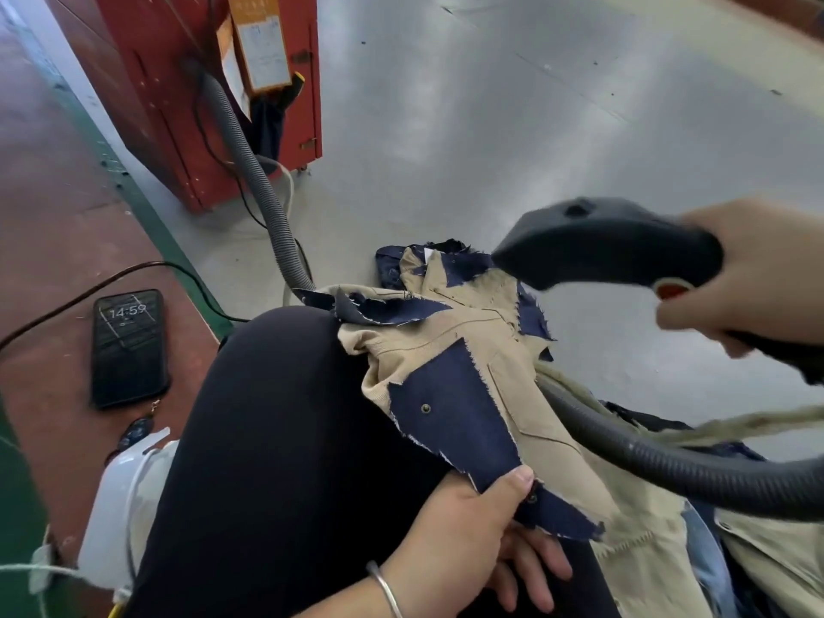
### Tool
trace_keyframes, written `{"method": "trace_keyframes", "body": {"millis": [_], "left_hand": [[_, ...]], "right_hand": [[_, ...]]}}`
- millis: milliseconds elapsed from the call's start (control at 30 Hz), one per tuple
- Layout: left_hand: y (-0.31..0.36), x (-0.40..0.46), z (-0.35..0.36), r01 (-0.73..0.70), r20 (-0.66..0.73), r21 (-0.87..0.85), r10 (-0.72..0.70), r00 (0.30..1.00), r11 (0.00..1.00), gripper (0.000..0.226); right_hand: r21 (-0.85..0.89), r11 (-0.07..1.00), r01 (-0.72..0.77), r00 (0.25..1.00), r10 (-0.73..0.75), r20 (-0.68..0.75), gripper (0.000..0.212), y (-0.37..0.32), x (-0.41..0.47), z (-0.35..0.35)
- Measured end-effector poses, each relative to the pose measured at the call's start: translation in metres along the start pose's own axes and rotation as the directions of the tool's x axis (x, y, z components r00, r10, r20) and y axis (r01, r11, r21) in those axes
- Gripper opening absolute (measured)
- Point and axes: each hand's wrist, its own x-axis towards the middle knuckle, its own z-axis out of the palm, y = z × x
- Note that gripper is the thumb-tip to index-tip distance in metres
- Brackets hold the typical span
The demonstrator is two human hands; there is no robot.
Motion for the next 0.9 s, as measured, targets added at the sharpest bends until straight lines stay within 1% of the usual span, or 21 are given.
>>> {"method": "trace_keyframes", "body": {"millis": [67,133,167,200,267,400,500,600,700,800,900], "left_hand": [[0.0,0.001,-0.001,0.006,0.006,0.003,-0.006,1.0,1.0,0.035],[0.0,0.002,-0.002,0.003,0.012,0.007,-0.003,1.0,1.0,0.035],[0.0,0.002,-0.002,-0.004,0.014,0.017,0.004,1.0,1.0,0.035],[0.0,0.002,-0.003,-0.012,0.015,0.032,0.011,1.0,0.999,0.035],[-0.001,0.002,-0.003,-0.021,0.022,0.052,0.02,1.0,0.998,0.035],[0.0,0.001,-0.004,-0.013,0.032,0.052,0.012,0.999,0.999,0.037],[0.003,0.0,-0.005,-0.014,0.023,0.035,0.013,1.0,0.999,0.036],[0.005,-0.002,-0.004,-0.012,0.013,0.0,0.012,1.0,1.0,0.035],[0.004,-0.004,-0.003,-0.021,0.013,-0.011,0.021,1.0,1.0,0.034],[0.002,-0.004,-0.004,-0.019,0.007,-0.029,0.019,1.0,0.999,0.034],[0.001,-0.002,-0.004,-0.012,0.006,-0.041,0.012,1.0,0.999,0.037]], "right_hand": [[-0.045,0.999,0.022,0.999,-0.021,0.032,0.031,-0.002,-0.022,0.008],[-0.171,0.983,0.061,0.991,-0.039,0.127,0.038,-0.005,-0.032,0.022],[-0.253,0.965,0.075,0.983,-0.029,0.18,0.037,-0.008,-0.033,0.029],[-0.32,0.944,0.082,0.975,-0.01,0.22,0.031,-0.011,-0.031,0.036],[-0.378,0.922,0.082,0.969,0.015,0.246,0.016,-0.016,-0.022,0.046],[-0.33,0.934,0.139,0.968,-0.058,0.242,0.012,-0.031,0.001,0.053],[-0.234,0.964,0.129,0.969,-0.073,0.235,0.008,-0.041,0.019,0.054],[-0.192,0.975,0.112,0.986,-0.085,0.145,0.012,-0.04,0.035,0.054],[-0.14,0.989,0.049,0.998,-0.045,0.031,0.012,-0.026,0.046,0.045],[-0.04,0.999,0.029,1.0,-0.028,0.01,0.015,-0.01,0.038,0.022],[-0.04,0.996,0.075,0.997,-0.075,0.012,0.016,-0.006,0.011,0.009]]}}
